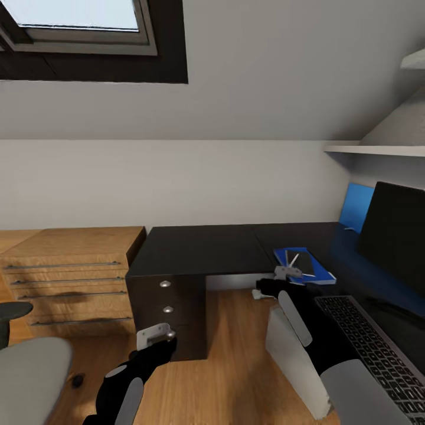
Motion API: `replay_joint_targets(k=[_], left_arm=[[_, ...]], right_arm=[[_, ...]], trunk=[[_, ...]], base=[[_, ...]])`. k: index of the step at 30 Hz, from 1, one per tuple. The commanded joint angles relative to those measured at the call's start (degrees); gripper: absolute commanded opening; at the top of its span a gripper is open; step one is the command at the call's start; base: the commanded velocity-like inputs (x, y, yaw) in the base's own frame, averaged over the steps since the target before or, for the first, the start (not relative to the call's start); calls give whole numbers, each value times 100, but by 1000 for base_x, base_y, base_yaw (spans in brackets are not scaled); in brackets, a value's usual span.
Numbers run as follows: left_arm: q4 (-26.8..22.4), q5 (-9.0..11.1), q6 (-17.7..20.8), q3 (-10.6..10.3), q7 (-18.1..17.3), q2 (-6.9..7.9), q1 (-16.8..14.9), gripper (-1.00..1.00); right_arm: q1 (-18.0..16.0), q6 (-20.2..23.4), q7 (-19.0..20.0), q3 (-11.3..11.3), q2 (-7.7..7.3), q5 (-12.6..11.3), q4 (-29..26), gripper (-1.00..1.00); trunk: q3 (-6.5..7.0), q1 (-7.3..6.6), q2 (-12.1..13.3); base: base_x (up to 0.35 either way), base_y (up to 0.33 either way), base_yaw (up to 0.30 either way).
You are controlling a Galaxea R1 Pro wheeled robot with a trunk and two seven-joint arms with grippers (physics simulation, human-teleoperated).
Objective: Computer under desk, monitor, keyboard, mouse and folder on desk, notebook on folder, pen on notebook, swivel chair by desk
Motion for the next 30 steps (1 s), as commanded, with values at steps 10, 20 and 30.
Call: replay_joint_targets(k=[10, 20, 30], left_arm=[[189, 66, 2, 26, 80, 6, -4, 100], [347, 62, -16, 53, 72, 15, -4, 100], [361, 55, -154, 72, 77, 29, -4, 100]], right_arm=[[-5, -21, -43, 140, 11, -43, 185, 100], [-5, -717, -46, 1045, 22, 32, 742, 100], [-5, -1520, -36, 1341, 192, 49, 1266, 100]], trunk=[[-6, -4, -4], [65, -92, 157], [245, -311, 558]], base=[[-235, 0, 0], [-17, 0, 0], [-1, 0, 0]])
